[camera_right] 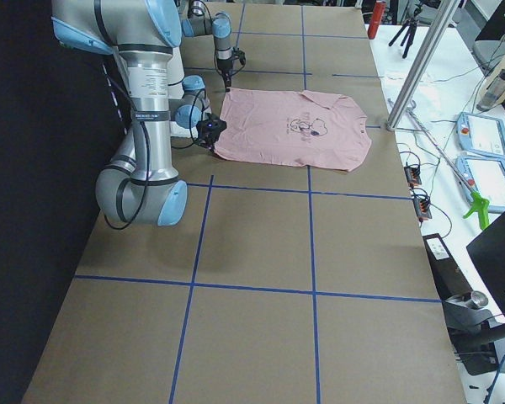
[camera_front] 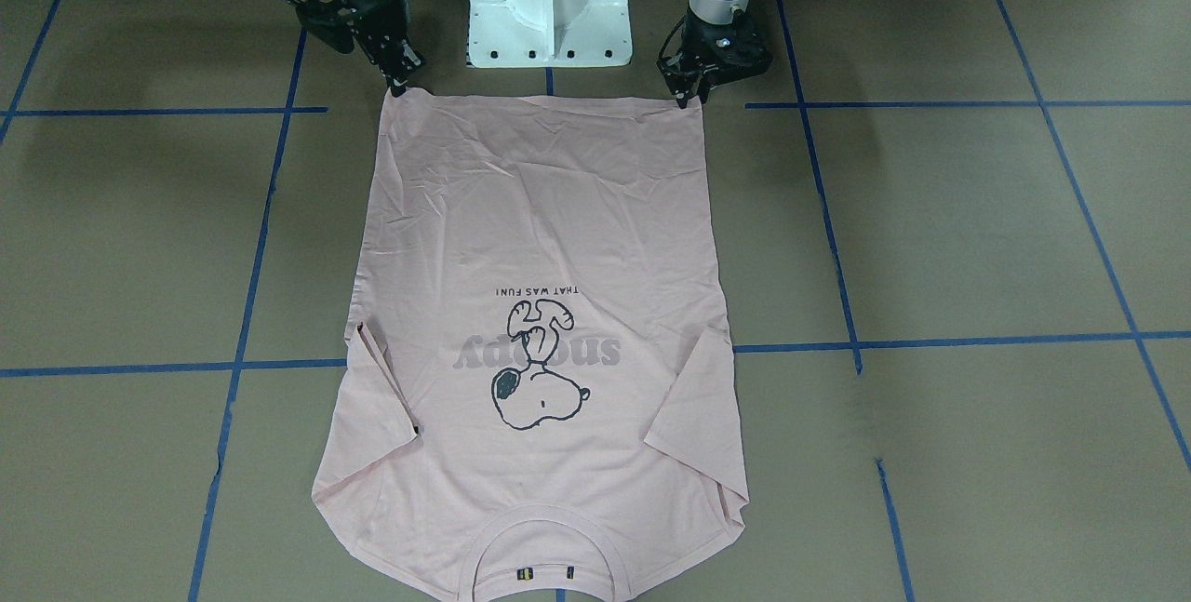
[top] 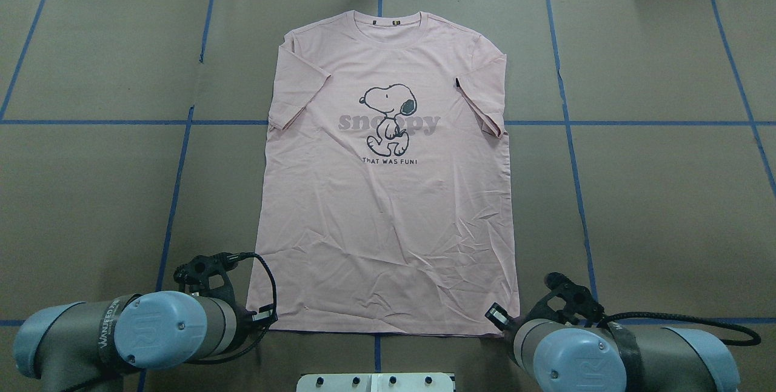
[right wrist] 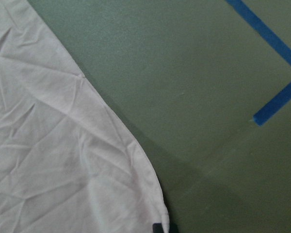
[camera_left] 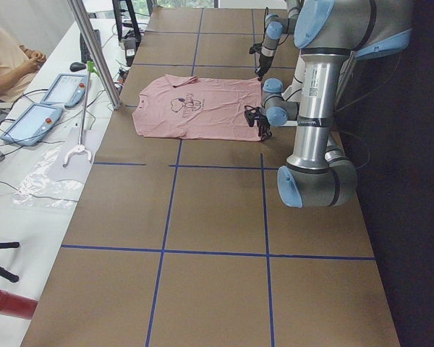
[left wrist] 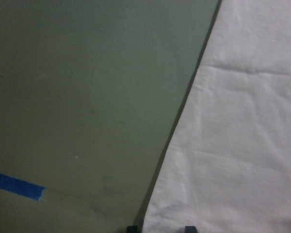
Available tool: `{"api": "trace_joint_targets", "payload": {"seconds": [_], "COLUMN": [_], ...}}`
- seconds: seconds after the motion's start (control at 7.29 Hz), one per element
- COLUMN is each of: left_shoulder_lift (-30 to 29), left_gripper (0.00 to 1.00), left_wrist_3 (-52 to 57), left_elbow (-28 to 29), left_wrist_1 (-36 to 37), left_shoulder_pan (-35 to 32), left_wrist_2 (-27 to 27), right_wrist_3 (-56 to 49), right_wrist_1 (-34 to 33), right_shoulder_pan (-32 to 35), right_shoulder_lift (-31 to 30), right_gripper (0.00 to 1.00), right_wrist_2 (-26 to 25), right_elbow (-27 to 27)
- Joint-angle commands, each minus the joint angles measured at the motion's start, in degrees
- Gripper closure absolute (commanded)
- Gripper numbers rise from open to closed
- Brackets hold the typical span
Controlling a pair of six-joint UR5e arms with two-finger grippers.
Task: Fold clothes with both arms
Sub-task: 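Grasp the hem corners with both grippers, then lift the hem with both grippers and fold it toward the collar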
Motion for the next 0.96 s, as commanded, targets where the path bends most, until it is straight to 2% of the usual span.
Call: {"api": "trace_joint_targets", "payload": {"seconds": [0.0, 0.41, 0.55, 0.82], "left_shoulder_lift": [-0.01, -0.45, -0.45, -0.37], "left_gripper": [1.0, 1.0, 1.0, 1.0], "left_wrist_3": [0.06, -1.94, -3.36, -7.58], "left_elbow": [-0.82, -6.86, -9.24, -18.45], "left_wrist_1": [0.12, 7.13, 9.33, 17.32], "left_shoulder_pan": [-0.09, 1.22, 2.1, 3.69], "left_wrist_2": [-0.09, -0.35, -0.35, -0.61], "right_wrist_3": [-0.07, 0.02, 0.02, 0.11], "right_wrist_1": [0.0, 0.0, -0.09, -0.09], "right_shoulder_pan": [0.25, 0.08, -0.01, -1.33], "right_shoulder_lift": [-0.09, -0.61, -1.83, -7.18], "right_gripper": [1.0, 1.0, 1.0, 1.0], "right_wrist_2": [0.01, 0.01, 0.01, 0.1], "right_elbow": [0.0, 2.09, 4.55, 12.88]}}
